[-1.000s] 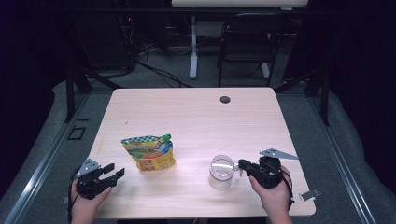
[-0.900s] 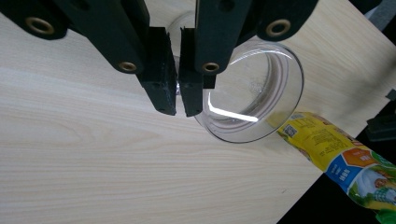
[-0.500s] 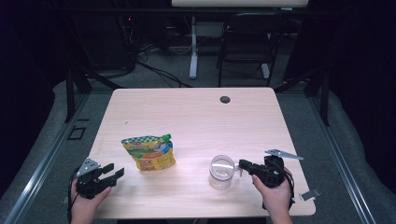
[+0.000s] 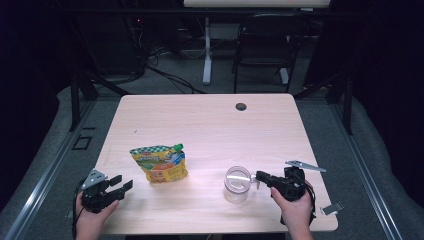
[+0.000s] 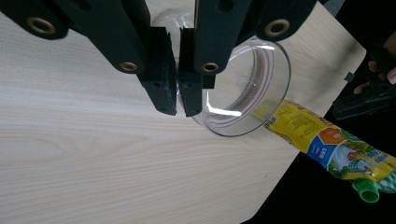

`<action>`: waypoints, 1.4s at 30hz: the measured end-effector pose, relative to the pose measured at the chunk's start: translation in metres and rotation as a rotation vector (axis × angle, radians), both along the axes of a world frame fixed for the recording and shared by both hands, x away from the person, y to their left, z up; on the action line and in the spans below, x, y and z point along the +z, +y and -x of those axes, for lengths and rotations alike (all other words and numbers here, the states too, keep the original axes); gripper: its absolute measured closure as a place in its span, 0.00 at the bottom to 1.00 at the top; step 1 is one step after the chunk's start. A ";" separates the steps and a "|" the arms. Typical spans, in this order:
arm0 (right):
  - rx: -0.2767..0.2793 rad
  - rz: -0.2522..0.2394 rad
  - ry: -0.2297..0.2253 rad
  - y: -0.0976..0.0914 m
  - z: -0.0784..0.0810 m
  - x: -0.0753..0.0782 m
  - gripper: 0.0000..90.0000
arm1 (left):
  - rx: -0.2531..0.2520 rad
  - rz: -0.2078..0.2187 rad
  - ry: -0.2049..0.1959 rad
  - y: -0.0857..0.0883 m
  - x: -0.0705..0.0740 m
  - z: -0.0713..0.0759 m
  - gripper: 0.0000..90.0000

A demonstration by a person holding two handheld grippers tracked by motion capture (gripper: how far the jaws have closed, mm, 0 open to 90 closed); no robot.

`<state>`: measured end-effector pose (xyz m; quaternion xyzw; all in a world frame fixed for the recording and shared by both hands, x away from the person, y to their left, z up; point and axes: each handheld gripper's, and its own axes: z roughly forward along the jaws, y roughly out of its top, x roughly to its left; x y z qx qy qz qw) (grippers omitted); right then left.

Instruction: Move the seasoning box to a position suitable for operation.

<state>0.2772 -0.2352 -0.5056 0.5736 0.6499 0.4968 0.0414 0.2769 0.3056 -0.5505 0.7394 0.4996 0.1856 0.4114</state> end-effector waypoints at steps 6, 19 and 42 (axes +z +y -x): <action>-0.001 0.000 0.000 0.000 0.000 0.000 0.96 | -0.001 -0.001 -0.001 0.000 0.000 0.000 0.53; -0.001 -0.012 0.000 0.000 0.000 0.000 0.96 | -0.003 -0.002 0.000 0.000 0.000 0.000 0.53; 0.006 0.032 0.045 0.008 -0.002 -0.008 1.00 | -0.008 -0.007 0.001 -0.001 -0.001 -0.001 0.53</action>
